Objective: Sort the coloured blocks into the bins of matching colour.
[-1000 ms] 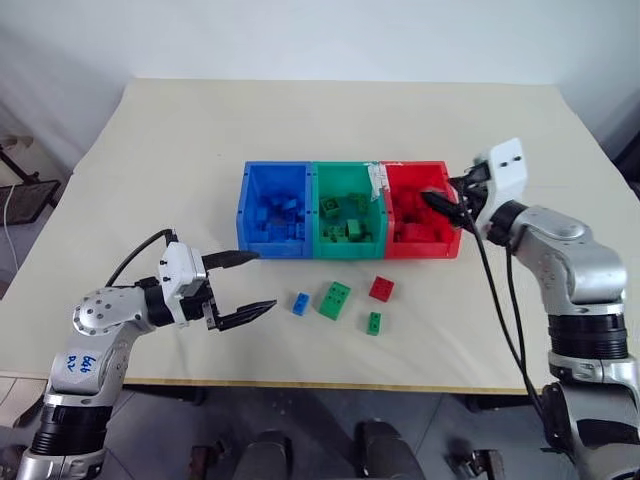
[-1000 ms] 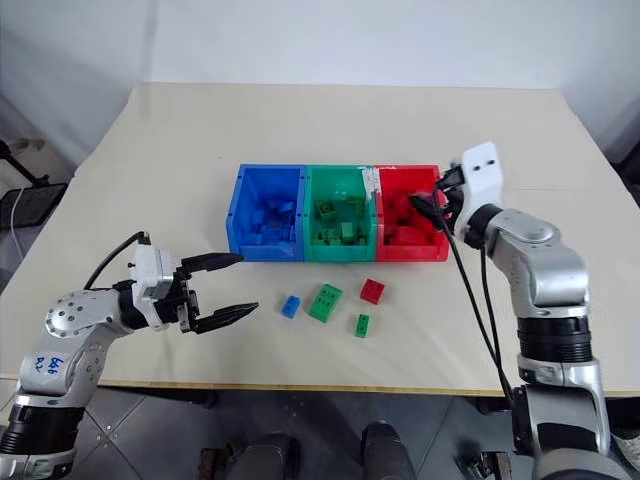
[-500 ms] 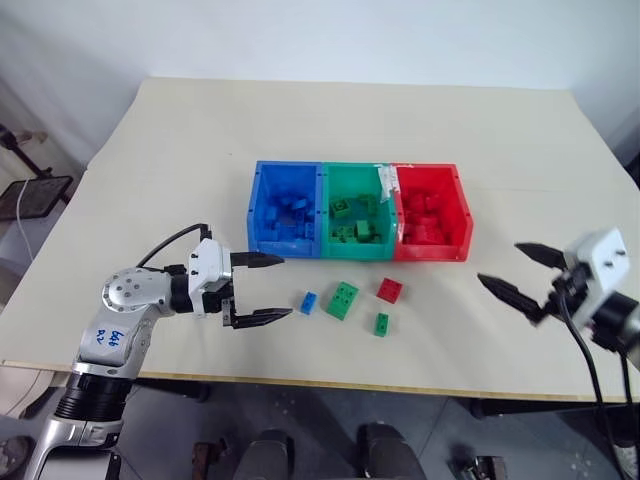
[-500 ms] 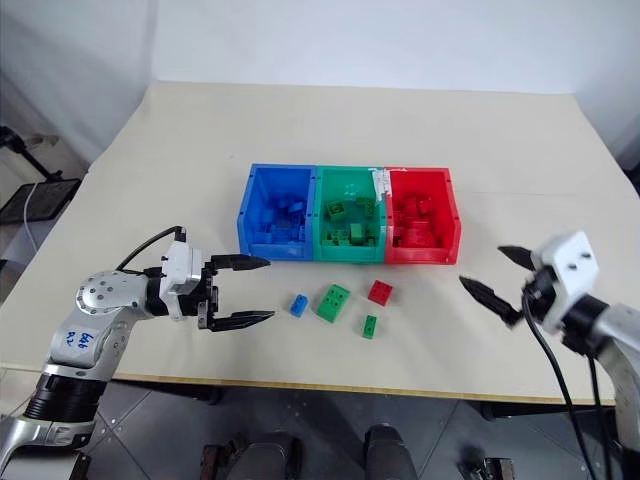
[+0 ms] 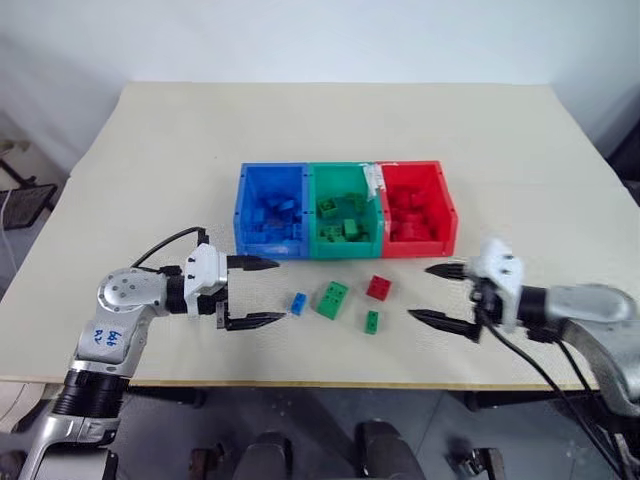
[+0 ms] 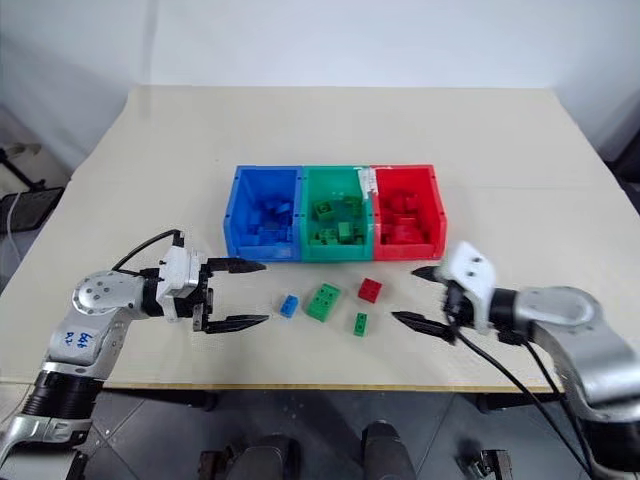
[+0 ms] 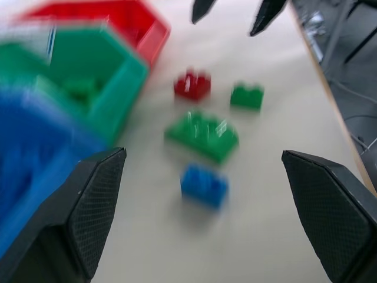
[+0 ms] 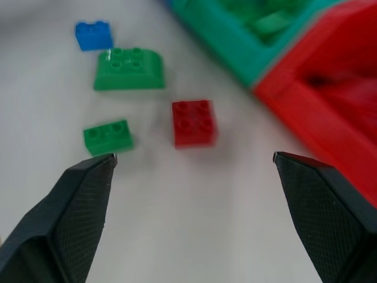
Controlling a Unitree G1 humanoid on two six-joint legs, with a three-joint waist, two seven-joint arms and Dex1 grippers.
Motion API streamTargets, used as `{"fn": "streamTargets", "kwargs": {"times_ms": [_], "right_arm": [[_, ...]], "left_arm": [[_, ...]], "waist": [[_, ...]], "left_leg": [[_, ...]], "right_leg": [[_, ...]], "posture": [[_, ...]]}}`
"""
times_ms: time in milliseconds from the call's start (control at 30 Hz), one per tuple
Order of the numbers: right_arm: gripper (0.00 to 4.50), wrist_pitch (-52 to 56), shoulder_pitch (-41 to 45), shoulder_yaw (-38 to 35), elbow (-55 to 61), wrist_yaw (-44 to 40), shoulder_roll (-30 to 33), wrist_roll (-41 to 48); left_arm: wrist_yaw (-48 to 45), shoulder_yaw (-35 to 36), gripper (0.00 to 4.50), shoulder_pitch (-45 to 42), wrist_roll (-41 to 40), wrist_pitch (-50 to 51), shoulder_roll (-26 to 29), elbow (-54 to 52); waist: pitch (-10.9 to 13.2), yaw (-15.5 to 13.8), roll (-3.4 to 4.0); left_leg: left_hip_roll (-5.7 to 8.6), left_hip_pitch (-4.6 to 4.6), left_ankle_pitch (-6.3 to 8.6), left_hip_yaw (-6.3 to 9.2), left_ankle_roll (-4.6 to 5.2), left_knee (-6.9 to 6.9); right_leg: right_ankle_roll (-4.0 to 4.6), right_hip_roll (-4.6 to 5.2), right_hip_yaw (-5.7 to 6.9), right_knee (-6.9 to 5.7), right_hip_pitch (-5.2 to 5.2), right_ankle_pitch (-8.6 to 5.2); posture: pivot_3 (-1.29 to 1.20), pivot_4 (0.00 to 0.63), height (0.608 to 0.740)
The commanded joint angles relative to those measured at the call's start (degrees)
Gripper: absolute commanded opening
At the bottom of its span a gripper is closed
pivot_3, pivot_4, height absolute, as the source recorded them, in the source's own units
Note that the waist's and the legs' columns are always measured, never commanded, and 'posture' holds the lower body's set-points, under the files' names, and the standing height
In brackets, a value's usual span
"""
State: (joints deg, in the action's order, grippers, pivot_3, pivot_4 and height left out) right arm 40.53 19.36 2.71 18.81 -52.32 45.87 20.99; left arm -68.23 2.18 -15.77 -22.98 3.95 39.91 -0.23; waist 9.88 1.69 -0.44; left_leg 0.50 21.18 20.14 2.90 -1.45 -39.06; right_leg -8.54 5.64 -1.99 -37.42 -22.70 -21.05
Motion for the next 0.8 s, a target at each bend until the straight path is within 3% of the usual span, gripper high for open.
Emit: {"fn": "streamTargets", "kwargs": {"times_ms": [33, 267, 367, 600, 800], "right_arm": [[4.45, 1.7, 4.2, 5.0, -5.0, 1.8, -1.9, -3.4], [4.45, -1.1, 8.5, 9.2, -12.0, 1.6, -4.7, -6.9], [3.85, -1.2, 7.0, 8.6, -10.0, 0.5, -4.2, -5.8], [1.48, -2.9, 3.0, 4.7, -5.1, -2.9, -1.7, -2.9], [1.46, 0.5, 5.7, -6.7, -1.6, -1.0, -3.5, 6.4]], "left_arm": [[1.4, 2.8, 4.50, 2.2, -1.2, 0.5, 1.1, -4.1], [4.7, 5.7, 4.50, 7.1, -2.0, 2.5, 1.6, -10.3], [5.3, 5.8, 4.50, 7.4, -2.5, 3.7, 1.3, -11.6], [5.5, 4.3, 4.50, 4.9, -3.0, 4.5, 0.3, -11.8], [8.3, 4.7, 4.50, 2.3, -3.5, 5.3, -2.3, -10.8]], "waist": [[0.0, -0.8, 0.00], [0.0, -1.4, 0.00], [0.0, -1.5, 0.00], [0.0, -1.5, -0.01], [0.0, -1.3, 0.00]], "left_leg": [[0.08, 0.08, 0.00, 0.18, 0.00, 0.00], [0.49, 0.17, 0.02, 0.27, 0.06, -0.02], [0.51, 0.14, -0.01, 0.26, 0.10, -0.02], [0.52, 0.13, -0.02, 0.31, 0.11, -0.02], [0.52, 0.13, -0.03, 0.30, 0.12, -0.01]], "right_leg": [[0.00, 0.06, 0.13, 0.00, 0.00, 0.00], [-0.04, 0.50, 0.31, 0.04, 0.03, 0.02], [-0.06, 0.52, 0.37, 0.06, 0.08, 0.03], [-0.07, 0.51, 0.44, 0.05, 0.13, 0.03], [-0.07, 0.49, 0.46, 0.05, 0.12, 0.04]], "posture": [[0.00, 0.150, 0.740], [0.00, 0.150, 0.740], [0.00, 0.150, 0.740], [0.00, 0.150, 0.740], [0.00, 0.150, 0.740]]}}
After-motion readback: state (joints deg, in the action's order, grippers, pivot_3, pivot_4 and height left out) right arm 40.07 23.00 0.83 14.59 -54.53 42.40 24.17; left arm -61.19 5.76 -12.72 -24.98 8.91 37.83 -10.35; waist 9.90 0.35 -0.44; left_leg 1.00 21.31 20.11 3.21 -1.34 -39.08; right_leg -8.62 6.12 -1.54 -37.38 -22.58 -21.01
